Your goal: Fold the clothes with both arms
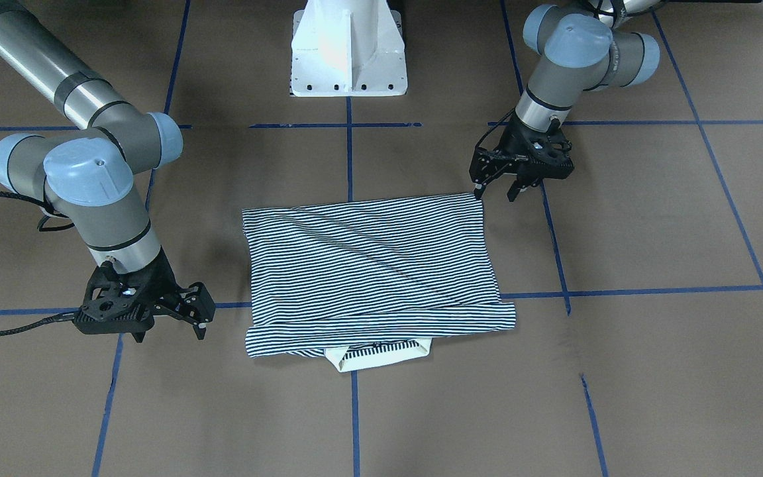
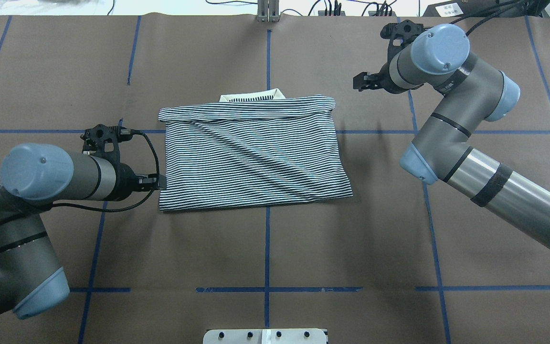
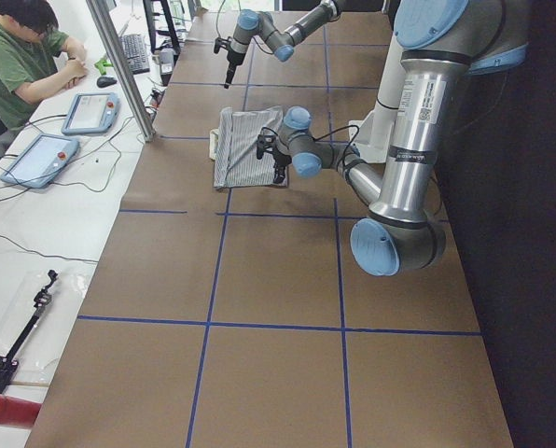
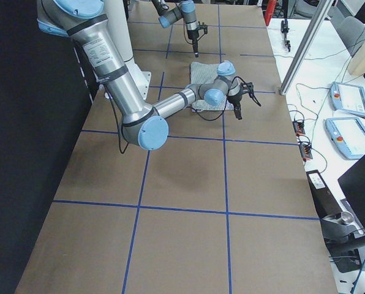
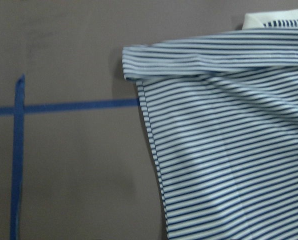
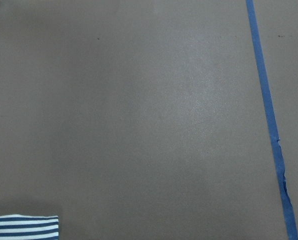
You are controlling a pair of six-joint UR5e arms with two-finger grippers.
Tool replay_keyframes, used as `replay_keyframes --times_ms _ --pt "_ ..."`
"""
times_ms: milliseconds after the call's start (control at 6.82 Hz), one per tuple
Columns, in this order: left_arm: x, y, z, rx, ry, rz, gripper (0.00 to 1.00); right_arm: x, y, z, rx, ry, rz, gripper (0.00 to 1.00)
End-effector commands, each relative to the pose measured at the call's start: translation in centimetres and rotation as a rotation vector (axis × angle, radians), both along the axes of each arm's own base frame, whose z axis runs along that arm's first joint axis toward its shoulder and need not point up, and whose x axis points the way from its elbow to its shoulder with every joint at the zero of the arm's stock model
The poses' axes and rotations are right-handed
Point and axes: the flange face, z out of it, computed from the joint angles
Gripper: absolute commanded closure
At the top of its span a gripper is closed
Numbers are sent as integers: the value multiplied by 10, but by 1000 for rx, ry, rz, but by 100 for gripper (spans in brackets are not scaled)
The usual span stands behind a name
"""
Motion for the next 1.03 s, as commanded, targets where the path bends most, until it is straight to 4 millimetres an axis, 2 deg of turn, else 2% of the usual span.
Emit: replay_keyframes --times_ms 0,293,880 --pt "19 14 -1 -46 29 -41 60 1 0 1 -1 -1 1 0" --pt "39 3 13 -60 -1 -43 60 0 1 1 -1 -1 1 0" --pt "42 2 21 -62 -20 -37 59 1 0 0 1 -2 6 0"
